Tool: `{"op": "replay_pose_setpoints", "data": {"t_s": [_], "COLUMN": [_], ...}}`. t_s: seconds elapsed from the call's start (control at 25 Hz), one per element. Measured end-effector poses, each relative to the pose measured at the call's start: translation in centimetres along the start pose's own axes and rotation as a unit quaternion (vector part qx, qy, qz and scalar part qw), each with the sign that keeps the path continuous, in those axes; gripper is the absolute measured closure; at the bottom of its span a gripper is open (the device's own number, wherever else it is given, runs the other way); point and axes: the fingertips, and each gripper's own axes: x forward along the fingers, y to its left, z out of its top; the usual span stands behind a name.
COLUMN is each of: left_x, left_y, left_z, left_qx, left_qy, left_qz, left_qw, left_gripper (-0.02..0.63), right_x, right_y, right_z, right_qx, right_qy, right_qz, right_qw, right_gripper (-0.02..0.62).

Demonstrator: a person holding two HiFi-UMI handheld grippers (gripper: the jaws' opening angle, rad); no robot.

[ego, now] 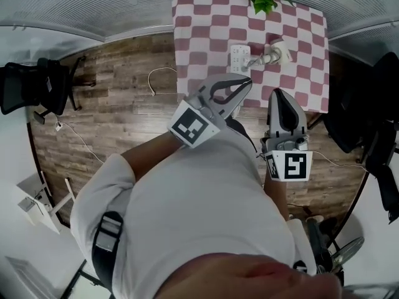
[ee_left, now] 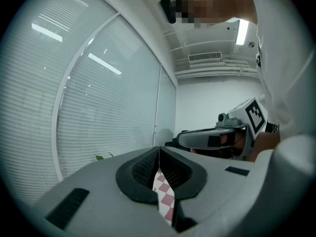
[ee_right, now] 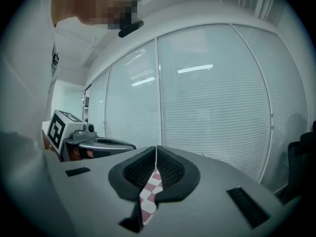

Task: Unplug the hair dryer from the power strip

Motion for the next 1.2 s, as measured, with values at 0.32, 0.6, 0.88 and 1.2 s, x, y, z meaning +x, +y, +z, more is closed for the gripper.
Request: {"op": "replay_pose_setpoints", "data": {"t_s": [0.32, 0.6, 0.88, 1.2], "left_x": [2.1, 2.6, 2.5, 3.4], "left_y": [1.0, 1.0, 1.3, 2.9], "left_z": [-0.9, -2.3, -4.1, -6.9], "left_qx": [-0.007, -0.005, -0.007, -0.007], "left_qy": [0.011, 0.026, 0.039, 0.069], "left_qz": [0.056, 0.077, 0.067, 0.048], "left_qw": [0.9984, 0.9967, 0.9969, 0.9964], "left_gripper": [0.574, 0.574, 0.574, 0.574], "right_x": [0.8, 0.8, 1.8, 3.9], "right_y": [-2.8, -3.3, -2.4, -2.2], "right_z": [-0.7, -2.1, -3.8, -7.3], "right_qx": [-0.005, -0.009, -0.008, 0.005], "right_qy": [0.008, 0.017, 0.026, 0.061], "right_qz": [0.046, 0.070, 0.074, 0.071], "right_qw": [0.999, 0.997, 0.997, 0.996], "right_gripper": [0.563, 0.563, 0.561, 0.561]}}
